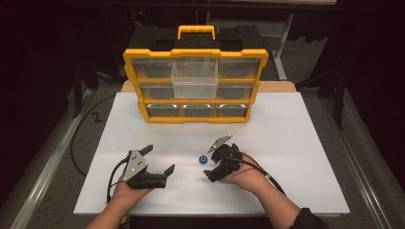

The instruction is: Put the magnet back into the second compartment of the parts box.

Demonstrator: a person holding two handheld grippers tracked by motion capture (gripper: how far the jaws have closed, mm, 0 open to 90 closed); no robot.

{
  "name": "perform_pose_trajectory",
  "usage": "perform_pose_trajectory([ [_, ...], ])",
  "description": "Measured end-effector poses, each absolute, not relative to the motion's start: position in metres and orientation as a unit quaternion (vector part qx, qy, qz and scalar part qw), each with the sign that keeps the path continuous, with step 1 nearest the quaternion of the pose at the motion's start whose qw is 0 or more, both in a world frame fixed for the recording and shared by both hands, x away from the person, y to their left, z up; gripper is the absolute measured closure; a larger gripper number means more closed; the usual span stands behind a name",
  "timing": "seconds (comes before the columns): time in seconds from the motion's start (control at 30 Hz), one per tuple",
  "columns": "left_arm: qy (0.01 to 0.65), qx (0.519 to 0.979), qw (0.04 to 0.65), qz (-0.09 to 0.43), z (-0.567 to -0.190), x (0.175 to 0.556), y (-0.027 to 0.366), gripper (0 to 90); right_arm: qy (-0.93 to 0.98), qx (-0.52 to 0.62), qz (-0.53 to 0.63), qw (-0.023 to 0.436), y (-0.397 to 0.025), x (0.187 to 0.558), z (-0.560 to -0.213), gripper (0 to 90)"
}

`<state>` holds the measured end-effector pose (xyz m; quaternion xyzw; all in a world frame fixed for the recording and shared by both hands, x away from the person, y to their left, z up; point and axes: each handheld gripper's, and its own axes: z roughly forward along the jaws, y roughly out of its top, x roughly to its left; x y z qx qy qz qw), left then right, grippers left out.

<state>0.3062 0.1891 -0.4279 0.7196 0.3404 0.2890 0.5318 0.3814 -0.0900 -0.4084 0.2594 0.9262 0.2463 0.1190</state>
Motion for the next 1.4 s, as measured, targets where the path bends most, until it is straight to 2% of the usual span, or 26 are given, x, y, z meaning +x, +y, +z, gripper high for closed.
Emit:
perform_pose_trajectory([
  [0.27, 0.34, 0.719, 0.533, 0.289, -0.428, 0.306, 0.19, 2.1, 0.931, 0.238, 0.254, 0.108, -0.078, 0.384, -0.409, 27.1],
  [0.53, 0.338, 0.719, 0.534, 0.288, -0.428, 0.306, 0.189, 2.1, 0.931, 0.239, 0.257, 0.096, -0.07, 0.394, -0.408, 47.5],
  [0.63, 0.338, 0.719, 0.534, 0.288, -0.428, 0.306, 0.189, 2.1, 0.933, 0.24, 0.251, 0.096, -0.067, 0.397, -0.409, 51.7],
  [1.1, 0.337, 0.719, 0.536, 0.287, -0.427, 0.305, 0.189, 2.1, 0.94, 0.238, 0.224, 0.094, -0.059, 0.406, -0.413, 57.3],
  [1.27, 0.336, 0.719, 0.536, 0.286, -0.427, 0.305, 0.189, 2.1, 0.943, 0.237, 0.221, 0.079, -0.059, 0.409, -0.414, 58.6],
  [1.4, 0.337, 0.719, 0.536, 0.286, -0.428, 0.306, 0.189, 2.1, 0.946, 0.227, 0.216, 0.078, -0.057, 0.409, -0.414, 62.3],
])
